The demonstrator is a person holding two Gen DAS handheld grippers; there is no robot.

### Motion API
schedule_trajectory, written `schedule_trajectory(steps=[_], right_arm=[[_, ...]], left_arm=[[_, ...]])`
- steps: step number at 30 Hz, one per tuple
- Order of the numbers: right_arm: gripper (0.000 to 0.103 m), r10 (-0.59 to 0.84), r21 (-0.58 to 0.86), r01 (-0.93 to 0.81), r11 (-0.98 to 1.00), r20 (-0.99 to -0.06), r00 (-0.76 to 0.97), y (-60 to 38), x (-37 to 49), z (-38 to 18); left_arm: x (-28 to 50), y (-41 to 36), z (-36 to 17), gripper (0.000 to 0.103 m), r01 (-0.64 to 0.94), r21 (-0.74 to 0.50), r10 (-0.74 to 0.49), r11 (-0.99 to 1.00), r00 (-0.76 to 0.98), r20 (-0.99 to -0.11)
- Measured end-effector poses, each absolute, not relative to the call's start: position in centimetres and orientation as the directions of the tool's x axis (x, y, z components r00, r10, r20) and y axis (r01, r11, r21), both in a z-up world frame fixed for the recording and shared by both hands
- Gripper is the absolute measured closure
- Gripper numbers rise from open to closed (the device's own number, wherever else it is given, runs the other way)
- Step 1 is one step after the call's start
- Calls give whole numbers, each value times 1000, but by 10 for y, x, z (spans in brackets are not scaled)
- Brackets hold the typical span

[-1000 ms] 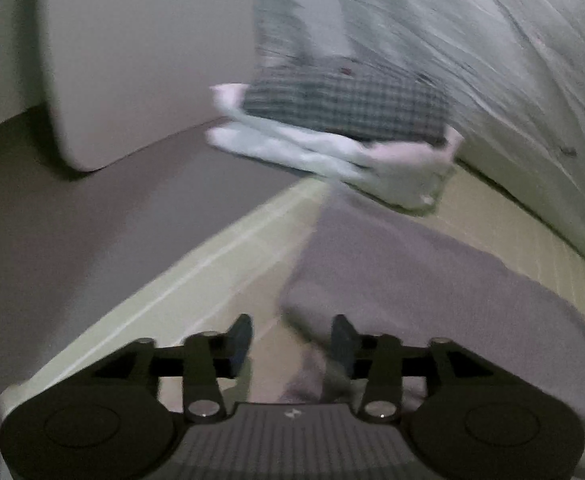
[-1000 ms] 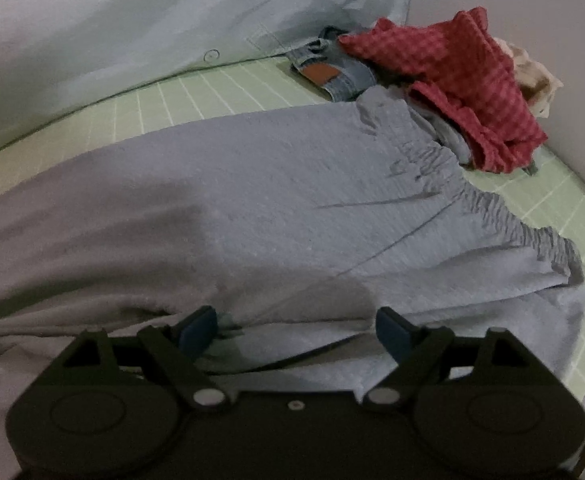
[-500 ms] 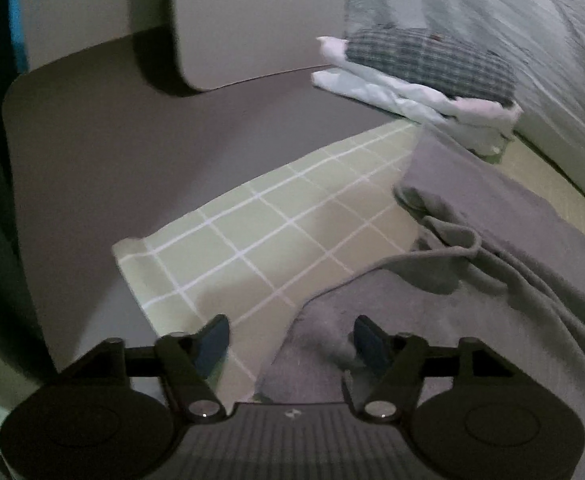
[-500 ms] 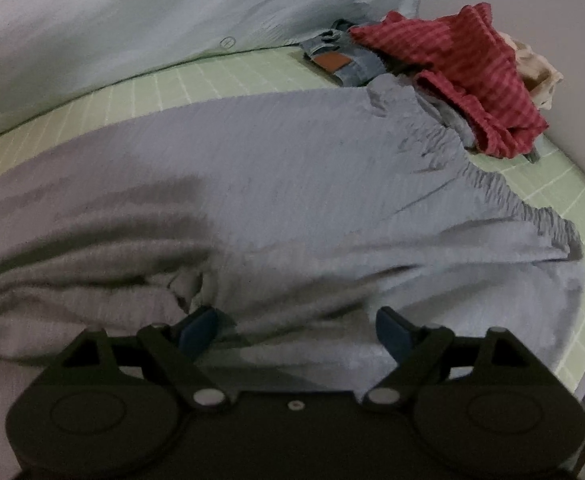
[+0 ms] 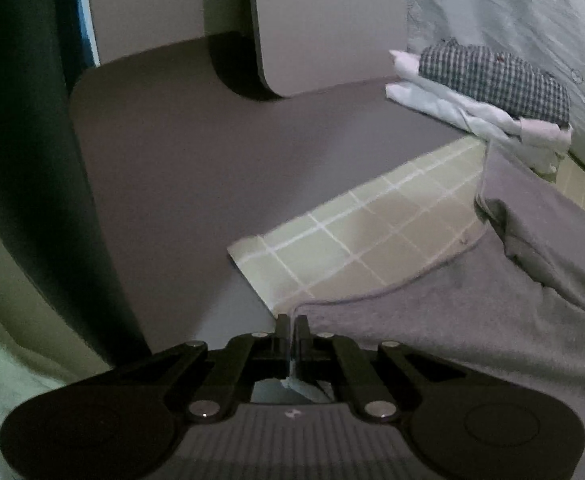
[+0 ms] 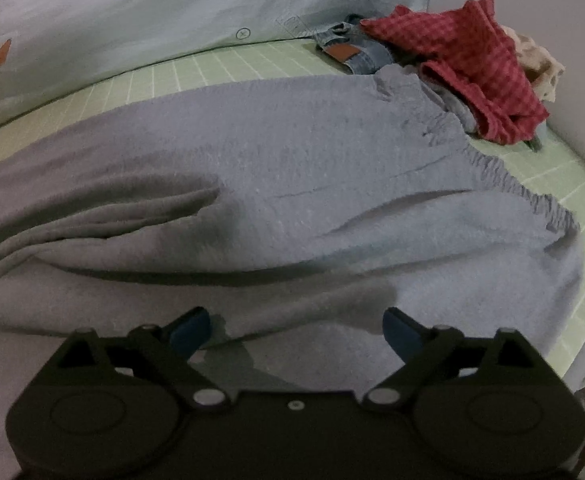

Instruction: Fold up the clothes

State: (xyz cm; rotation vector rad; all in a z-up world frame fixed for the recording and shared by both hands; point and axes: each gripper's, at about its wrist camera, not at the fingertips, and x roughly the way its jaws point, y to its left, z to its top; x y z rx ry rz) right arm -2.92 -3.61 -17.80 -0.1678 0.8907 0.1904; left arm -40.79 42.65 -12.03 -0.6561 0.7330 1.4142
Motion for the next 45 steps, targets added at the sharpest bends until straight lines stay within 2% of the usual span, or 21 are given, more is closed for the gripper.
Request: schedule_trajectory(steps=[2, 3, 4, 6, 10, 13, 21, 25, 31, 34, 38, 43, 45], right_arm=[[8, 99, -74, -248, 966, -780, 618, -33, -30, -175], [8, 106, -75, -257, 964, -775, 622, -32, -31, -173], [8, 111, -74, -262, 962, -771, 626, -31, -32, -170], [8, 127, -62, -269, 961, -766, 631, -29, -33, -166], [6, 143, -44, -274, 961, -765, 628, -22, -31, -164], [6, 147, -34, -271, 962, -771, 619, -13, -27, -165], [6, 157, -54, -308, 950, -770, 618, 16, -19, -170], [6, 141, -78, -319, 945, -779, 610, 24, -16, -173], [5, 98, -112, -303, 946, -794, 600, 31, -11, -179], [2, 96, -105, -291, 951, -794, 600, 33, -10, -182], [1, 99, -97, -287, 953, -794, 600, 34, -9, -183], [0, 110, -75, -279, 957, -798, 592, 30, -7, -184], [0, 117, -63, -274, 960, -798, 592, 29, -7, -185]], left_arm=[[-406, 423, -115, 95, -997, 40, 632, 64, 9, -775], [-405, 422, -111, 91, -997, 41, 638, 66, 11, -770], [-404, 421, -107, 81, -998, 26, 643, 65, 22, -766], [-402, 421, -97, 71, -997, -25, 654, 67, 63, -754], [-384, 427, -85, 68, -986, -78, 673, 145, 156, -723], [-361, 434, -87, 68, -972, -53, 673, 230, 198, -713], [-299, 466, -120, 68, -905, 7, 599, 426, 276, -752], [-273, 472, -141, 68, -849, 101, 582, 518, 264, -769], [-249, 471, -152, 56, -777, 216, 617, 592, 263, -742], [-233, 467, -158, 56, -723, 301, 657, 622, 273, -703], [-222, 471, -162, 55, -721, 421, 751, 551, 209, -627], [-241, 495, -163, 55, -848, 418, 817, 327, 31, -576], [-257, 505, -161, 55, -892, 381, 812, 245, -25, -583]])
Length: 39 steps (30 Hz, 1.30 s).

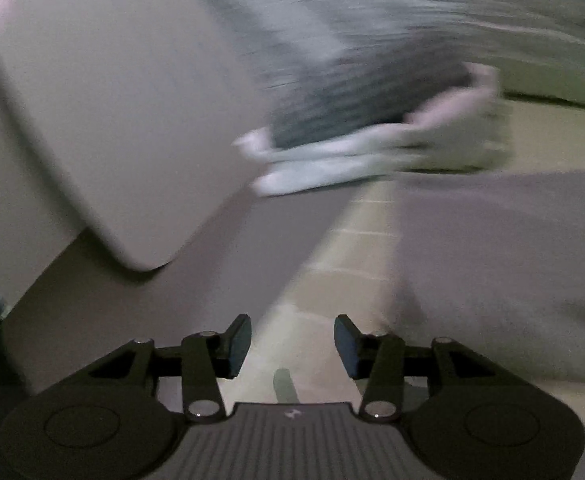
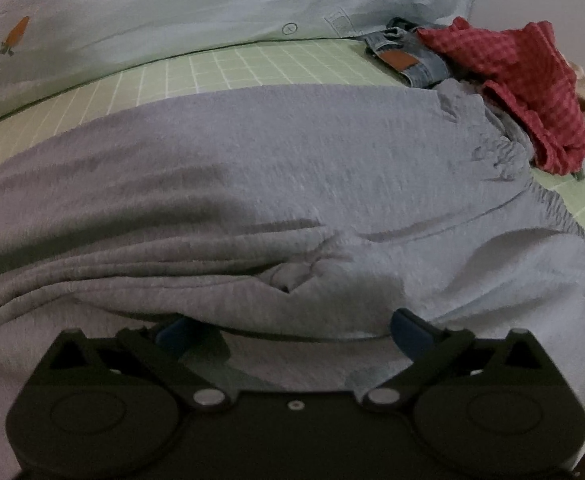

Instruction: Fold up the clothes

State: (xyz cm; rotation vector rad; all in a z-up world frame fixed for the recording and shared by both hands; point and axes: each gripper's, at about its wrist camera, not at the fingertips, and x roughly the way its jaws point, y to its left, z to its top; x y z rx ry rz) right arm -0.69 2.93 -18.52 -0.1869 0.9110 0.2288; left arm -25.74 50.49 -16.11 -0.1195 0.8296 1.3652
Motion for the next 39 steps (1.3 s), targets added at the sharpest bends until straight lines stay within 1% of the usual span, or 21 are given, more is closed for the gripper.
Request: schedule_trajectory(steps=[3, 5, 8, 12, 14, 17, 19, 20, 21, 25, 29, 32, 34, 36, 39], right_arm=[[0, 130, -39, -264, 964, -796, 591, 28, -6, -187], [0, 137, -26, -257, 966, -794, 592, 28, -4, -188], [0, 142, -22, -258, 966, -788, 600, 29, -4, -189], [0, 149, -18, -259, 966, -778, 611, 29, -4, -191], [0, 152, -16, -260, 965, -777, 611, 28, -4, -191], [0, 155, -14, -264, 964, -776, 611, 27, -4, -191], [0, 158, -13, -266, 964, -774, 613, 27, -4, -191], [0, 161, -12, -267, 964, -772, 615, 27, -4, -191], [0, 162, -12, -269, 963, -771, 616, 27, -5, -192], [0, 181, -8, -292, 956, -767, 615, 23, -7, -191], [0, 214, -4, -344, 939, -778, 591, 17, -11, -189], [0, 212, -16, -353, 936, -774, 596, 3, -17, -187], [0, 222, -8, -354, 935, -766, 604, -11, -19, -184], [0, 225, 3, -343, 939, -759, 611, -29, -19, -180], [0, 207, 11, -304, 953, -757, 620, -63, -13, -173]], left_arm=[[-282, 519, -155, 56, -942, 297, 783, 156, -66, -619], [-293, 521, -150, 54, -958, 219, 755, 183, -6, -656], [-293, 513, -146, 47, -952, 149, 726, 267, 97, -681], [-276, 502, -142, 36, -926, 50, 687, 374, 240, -686], [-262, 502, -145, 34, -912, 57, 679, 406, 259, -687], [-246, 498, -154, 34, -902, 127, 678, 412, 211, -704], [-245, 499, -163, 27, -902, 180, 689, 391, 157, -708], [-247, 500, -165, 19, -904, 199, 692, 378, 133, -710], [-251, 502, -165, 17, -909, 200, 689, 365, 120, -715], [-269, 505, -156, 17, -925, 176, 669, 336, 103, -736], [-274, 485, -141, 18, -925, 172, 701, 338, 126, -702], [-270, 461, -125, 18, -917, 145, 711, 373, 182, -679], [-265, 442, -115, 15, -907, 112, 705, 407, 234, -669], [-260, 421, -105, 7, -895, 66, 687, 441, 289, -667], [-242, 386, -103, 5, -874, 19, 639, 486, 340, -690]])
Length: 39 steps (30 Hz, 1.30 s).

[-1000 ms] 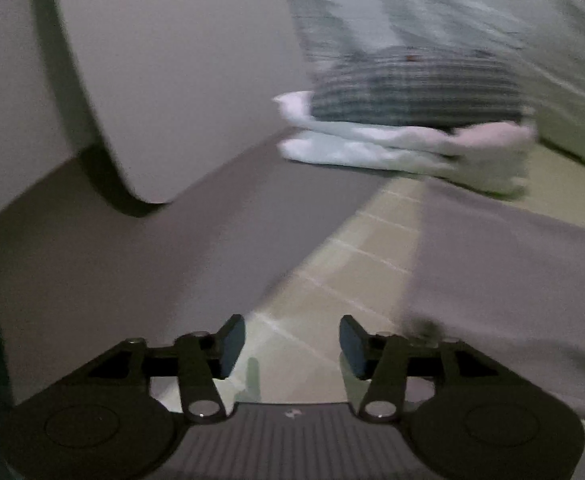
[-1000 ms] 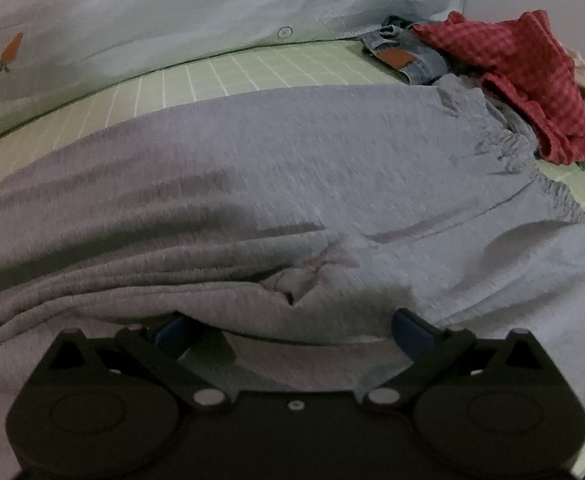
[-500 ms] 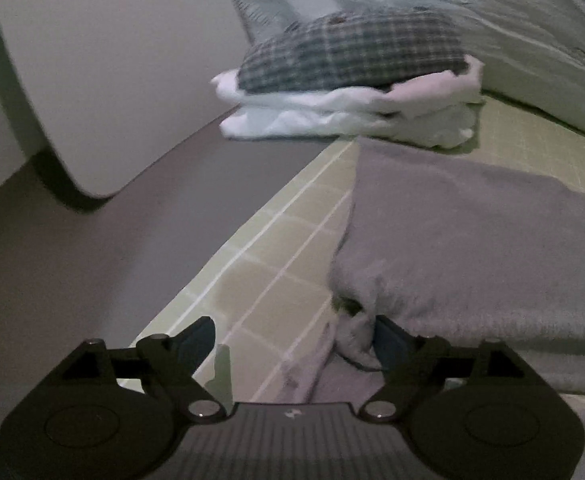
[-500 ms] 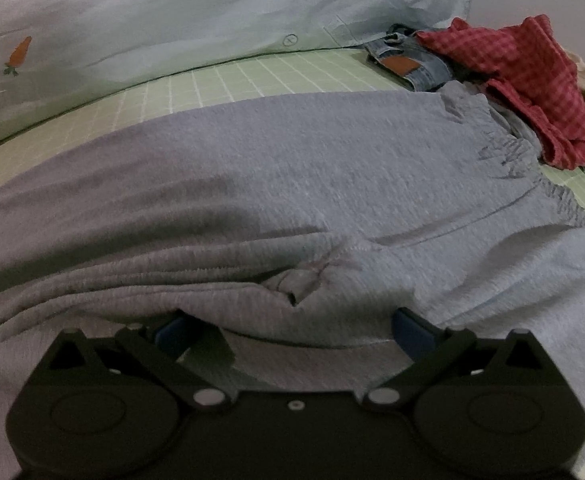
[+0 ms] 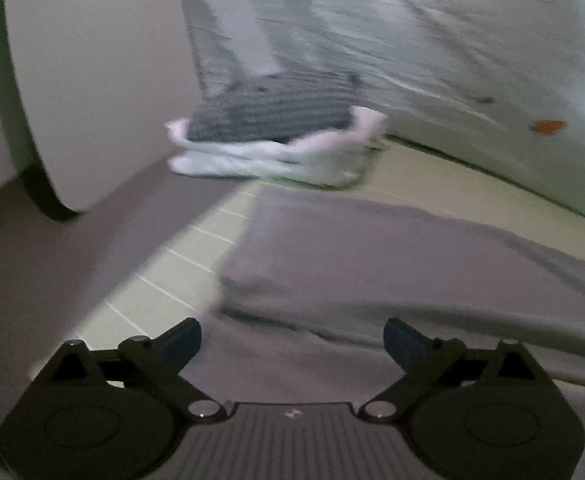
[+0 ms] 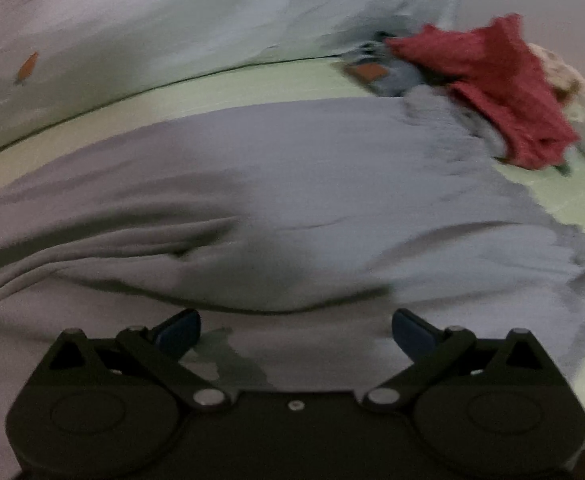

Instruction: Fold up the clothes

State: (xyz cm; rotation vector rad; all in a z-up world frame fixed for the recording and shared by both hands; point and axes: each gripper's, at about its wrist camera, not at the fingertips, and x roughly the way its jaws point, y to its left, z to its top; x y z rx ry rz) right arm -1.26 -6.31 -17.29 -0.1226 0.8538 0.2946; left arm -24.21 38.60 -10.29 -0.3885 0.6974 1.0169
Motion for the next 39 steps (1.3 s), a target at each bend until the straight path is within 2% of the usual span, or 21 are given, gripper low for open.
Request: schedule_trajectory(steps=[6, 10, 12, 13, 17, 23, 25, 31, 35, 37, 39], right_arm=[[0, 183, 73, -205, 976, -786, 591, -142, 6, -172], [2, 211, 186, -101, 977, -801, 561, -196, 18, -177], [8, 241, 257, -47, 965, -804, 543, -222, 24, -180], [10, 257, 291, -21, 956, -804, 537, -235, 26, -181], [17, 325, 394, 16, 919, -778, 538, -270, 34, -180], [24, 390, 522, 97, 848, -736, 554, -320, 44, -185], [30, 406, 560, 139, 817, -729, 552, -334, 47, -193], [48, 524, 710, 201, 675, -653, 547, -361, 58, -215], [48, 633, 824, 259, 505, -557, 538, -371, 64, -237], [56, 681, 866, 302, 398, -500, 535, -376, 66, -250], [64, 697, 875, 327, 357, -483, 531, -375, 62, -256]], left_arm=[[-192, 310, -120, 5, -787, 16, 507, 616, 382, -773], [-179, 268, -131, 5, -761, 2, 442, 648, 374, -816], [-177, 255, -137, 4, -761, 1, 419, 649, 356, -835], [-176, 249, -140, 0, -765, 8, 416, 644, 341, -843], [-172, 232, -146, 0, -787, 54, 450, 615, 293, -843], [-176, 224, -147, 0, -820, 58, 471, 569, 267, -841], [-176, 220, -146, 0, -835, 58, 480, 547, 257, -839], [-174, 211, -146, 0, -856, 67, 510, 512, 240, -826], [-176, 210, -147, 0, -861, 62, 518, 505, 245, -820], [-176, 209, -148, 0, -867, 56, 524, 495, 246, -816], [-176, 208, -148, 0, -875, 50, 524, 481, 242, -816]])
